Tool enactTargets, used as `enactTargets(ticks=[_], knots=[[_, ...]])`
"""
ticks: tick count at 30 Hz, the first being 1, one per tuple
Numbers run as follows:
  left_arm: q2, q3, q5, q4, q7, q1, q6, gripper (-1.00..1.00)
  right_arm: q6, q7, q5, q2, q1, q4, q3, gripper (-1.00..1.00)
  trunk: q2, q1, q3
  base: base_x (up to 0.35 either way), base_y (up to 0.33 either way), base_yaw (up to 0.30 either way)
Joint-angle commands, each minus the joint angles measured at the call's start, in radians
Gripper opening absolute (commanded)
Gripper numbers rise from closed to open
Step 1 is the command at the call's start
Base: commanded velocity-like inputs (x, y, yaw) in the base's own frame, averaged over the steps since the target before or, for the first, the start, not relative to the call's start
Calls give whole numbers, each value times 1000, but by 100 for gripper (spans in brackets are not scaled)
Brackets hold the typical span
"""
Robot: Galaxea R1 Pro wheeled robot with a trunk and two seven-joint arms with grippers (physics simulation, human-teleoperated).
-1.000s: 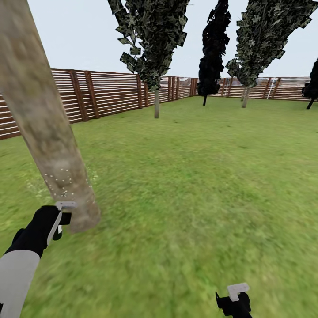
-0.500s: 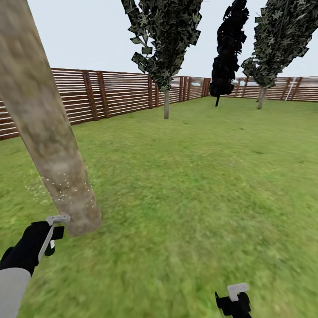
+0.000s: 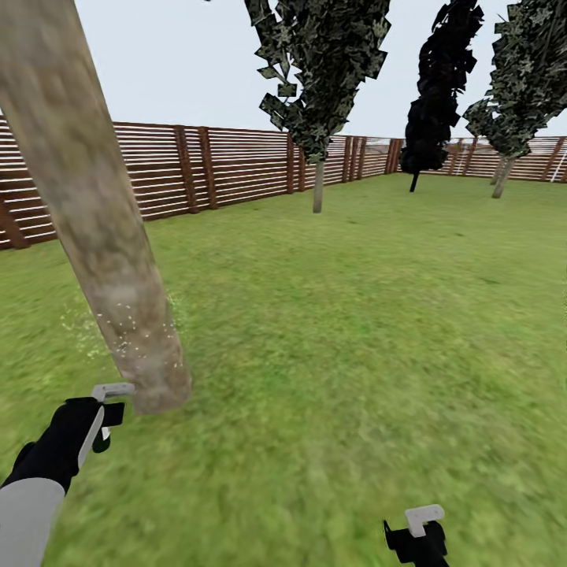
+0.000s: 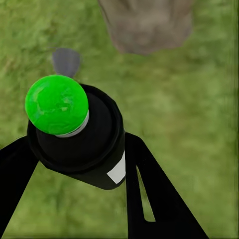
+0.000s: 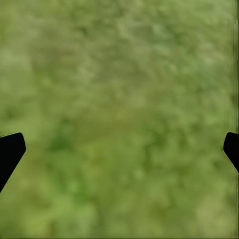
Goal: In the garden, pick up the pesticide atomizer on the floor and spray pesticide onto both trees until each tree trunk is fully covered.
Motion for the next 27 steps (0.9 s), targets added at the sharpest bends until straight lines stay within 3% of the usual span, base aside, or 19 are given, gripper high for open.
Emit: enactTargets(ticks=[1,20,27], knots=[[-3,1,-14,-2,-4,-1,5,-100,-1,-9,10,0,-1,1,3,100,0,0,-1,0,-266,0],[-4,1,-14,-5,-4,-1,6,-100,-1,-9,10,2,-1,1,3,100,0,0,-1,137,-250,1],[-4,3,-15,-5,-4,-1,6,-100,-1,-9,10,5,-1,1,3,100,0,0,-1,155,-240,224]])
